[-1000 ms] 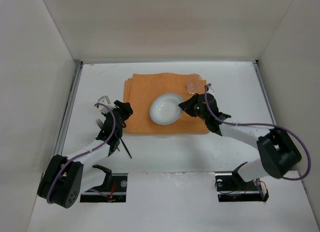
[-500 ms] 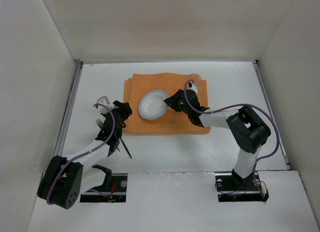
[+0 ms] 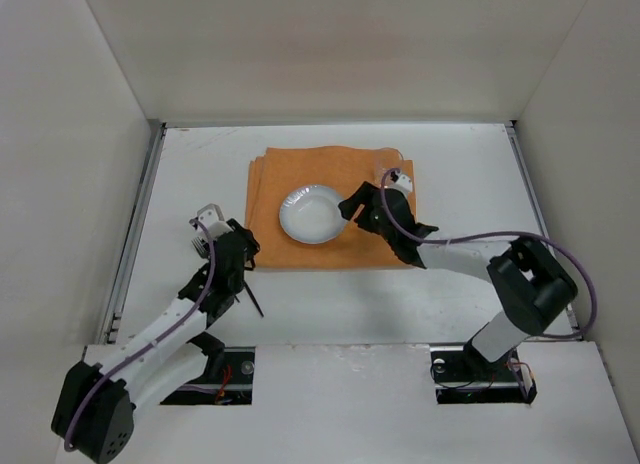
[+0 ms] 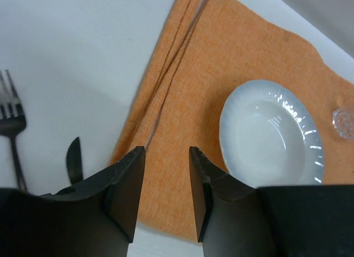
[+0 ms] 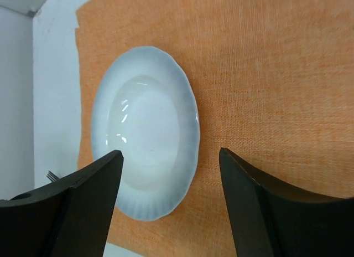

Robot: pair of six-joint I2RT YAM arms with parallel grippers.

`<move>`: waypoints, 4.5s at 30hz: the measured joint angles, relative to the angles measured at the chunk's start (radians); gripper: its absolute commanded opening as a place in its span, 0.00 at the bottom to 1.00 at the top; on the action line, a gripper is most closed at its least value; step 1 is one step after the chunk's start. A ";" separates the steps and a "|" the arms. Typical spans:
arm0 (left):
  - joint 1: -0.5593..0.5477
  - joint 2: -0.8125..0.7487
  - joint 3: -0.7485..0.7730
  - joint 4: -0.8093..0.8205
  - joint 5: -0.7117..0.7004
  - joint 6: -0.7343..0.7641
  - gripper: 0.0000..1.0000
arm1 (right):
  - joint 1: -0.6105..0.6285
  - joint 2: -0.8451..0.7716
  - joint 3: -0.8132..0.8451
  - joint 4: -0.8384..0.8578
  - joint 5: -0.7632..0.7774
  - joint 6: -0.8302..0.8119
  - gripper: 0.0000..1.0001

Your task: Set the dinner table for one person

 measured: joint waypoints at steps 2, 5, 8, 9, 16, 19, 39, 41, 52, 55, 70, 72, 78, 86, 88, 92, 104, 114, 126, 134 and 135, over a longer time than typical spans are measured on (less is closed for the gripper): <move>-0.023 -0.059 0.026 -0.146 -0.021 -0.012 0.30 | 0.000 -0.071 -0.007 -0.027 0.022 -0.042 0.77; -0.046 -0.101 0.059 -0.353 -0.035 -0.051 0.29 | 0.000 -0.177 -0.013 -0.058 0.051 -0.116 0.55; -0.072 -0.104 0.072 -0.523 -0.035 -0.116 0.29 | 0.000 -0.266 -0.029 -0.084 0.075 -0.183 0.26; -0.085 -0.100 0.074 -0.564 -0.033 -0.136 0.29 | 0.000 -0.290 -0.037 -0.091 0.080 -0.199 0.24; -0.190 0.010 0.090 -0.734 -0.019 -0.296 0.29 | 0.000 -0.398 -0.132 -0.135 0.091 -0.275 0.31; -0.223 0.058 0.092 -0.753 -0.017 -0.345 0.29 | -0.001 -0.402 -0.156 -0.144 0.090 -0.290 0.34; -0.179 0.195 0.094 -0.684 0.033 -0.415 0.05 | -0.013 -0.475 -0.184 -0.146 0.069 -0.307 0.38; -0.166 0.160 0.082 -0.692 0.040 -0.412 0.03 | -0.029 -0.497 -0.195 -0.146 0.067 -0.307 0.38; -0.257 0.035 0.313 -0.917 -0.065 -0.338 0.02 | -0.109 -0.570 -0.233 -0.146 0.064 -0.294 0.39; -0.325 0.130 0.467 -0.883 -0.112 -0.272 0.03 | -0.126 -0.574 -0.238 -0.147 0.064 -0.289 0.39; -0.463 1.020 1.094 -0.365 0.093 0.108 0.03 | -0.231 -0.607 -0.280 -0.149 0.065 -0.242 0.39; -0.459 1.085 1.145 -0.351 0.115 0.119 0.03 | -0.230 -0.607 -0.281 -0.149 0.064 -0.240 0.39; -0.412 1.213 1.232 -0.340 0.140 0.122 0.03 | -0.230 -0.609 -0.284 -0.149 0.064 -0.236 0.39; -0.384 1.244 1.231 -0.339 0.139 0.084 0.03 | -0.230 -0.597 -0.284 -0.148 0.064 -0.236 0.39; -0.384 1.245 1.230 -0.339 0.139 0.077 0.04 | -0.230 -0.594 -0.284 -0.148 0.064 -0.236 0.39; -0.384 1.258 1.230 -0.339 0.139 0.065 0.04 | -0.230 -0.592 -0.284 -0.148 0.064 -0.236 0.39; -0.371 1.314 1.223 -0.343 0.138 0.032 0.15 | -0.230 -0.588 -0.284 -0.148 0.064 -0.235 0.41; -0.379 1.274 1.165 -0.306 0.117 0.020 0.41 | -0.230 -0.588 -0.284 -0.148 0.063 -0.229 0.51; -0.309 0.409 0.546 -0.169 -0.019 0.049 0.28 | -0.228 -0.591 -0.286 -0.145 0.054 -0.229 0.24; 0.030 0.095 0.171 -0.435 -0.098 -0.105 0.29 | -0.199 -0.511 -0.285 -0.135 0.035 -0.229 0.30; 0.063 0.091 0.143 -0.459 -0.089 -0.116 0.29 | -0.196 -0.506 -0.285 -0.135 0.034 -0.229 0.30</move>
